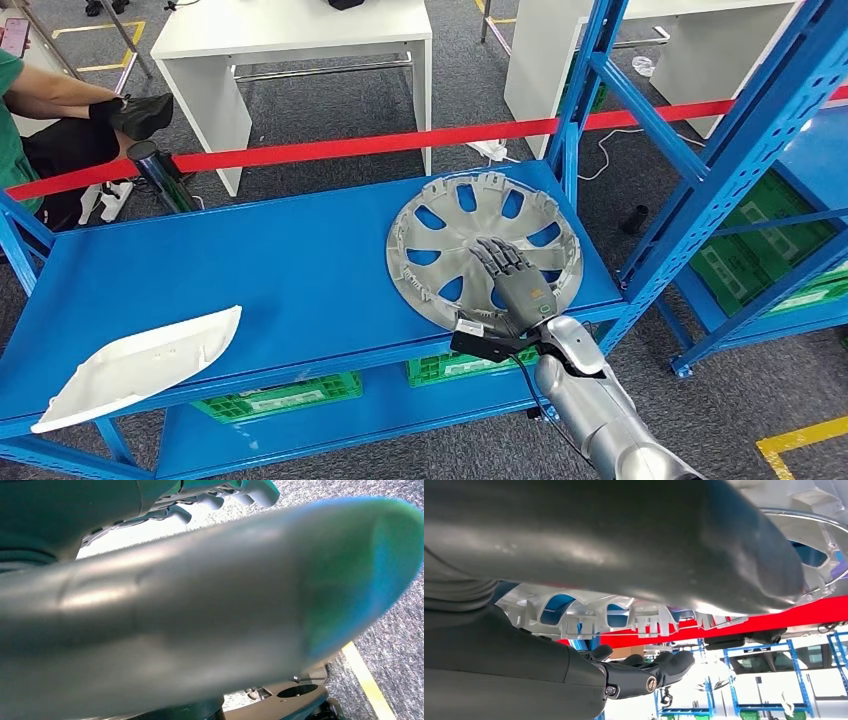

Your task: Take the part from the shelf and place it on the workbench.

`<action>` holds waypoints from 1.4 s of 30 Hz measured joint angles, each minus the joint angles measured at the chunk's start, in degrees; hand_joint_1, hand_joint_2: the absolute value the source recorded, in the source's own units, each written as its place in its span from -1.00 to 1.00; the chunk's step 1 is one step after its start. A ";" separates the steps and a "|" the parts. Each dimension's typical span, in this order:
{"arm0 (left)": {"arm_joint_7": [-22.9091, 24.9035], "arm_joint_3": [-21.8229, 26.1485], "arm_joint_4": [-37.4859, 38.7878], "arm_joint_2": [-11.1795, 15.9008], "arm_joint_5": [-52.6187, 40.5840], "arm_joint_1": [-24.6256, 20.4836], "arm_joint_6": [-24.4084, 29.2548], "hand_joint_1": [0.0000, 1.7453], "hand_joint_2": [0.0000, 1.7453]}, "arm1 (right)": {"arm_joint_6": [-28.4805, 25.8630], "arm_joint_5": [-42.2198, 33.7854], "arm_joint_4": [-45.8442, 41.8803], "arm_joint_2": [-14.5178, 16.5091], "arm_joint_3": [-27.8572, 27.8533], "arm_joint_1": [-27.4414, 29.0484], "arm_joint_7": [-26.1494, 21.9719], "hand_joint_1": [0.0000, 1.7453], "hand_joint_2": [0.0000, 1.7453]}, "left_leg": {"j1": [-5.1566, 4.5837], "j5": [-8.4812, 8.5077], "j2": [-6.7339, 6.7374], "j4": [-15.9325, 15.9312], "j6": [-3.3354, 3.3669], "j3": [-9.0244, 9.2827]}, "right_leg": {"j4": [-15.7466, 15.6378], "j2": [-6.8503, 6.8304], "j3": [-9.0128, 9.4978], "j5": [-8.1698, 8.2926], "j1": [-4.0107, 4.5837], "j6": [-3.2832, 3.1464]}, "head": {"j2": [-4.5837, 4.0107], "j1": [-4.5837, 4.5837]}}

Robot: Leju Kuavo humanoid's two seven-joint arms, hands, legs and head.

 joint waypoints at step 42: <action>1.46 -1.54 0.01 -1.27 -1.63 -0.74 1.26 -1.00 -1.00 | 7.79 -0.48 -6.87 0.39 4.85 1.98 4.15 1.00 1.00 | 0.00 -0.01 0.00 0.00 0.01 0.03 | -0.08 -0.03 0.08 -0.01 0.02 0.01 | 0.00 -0.01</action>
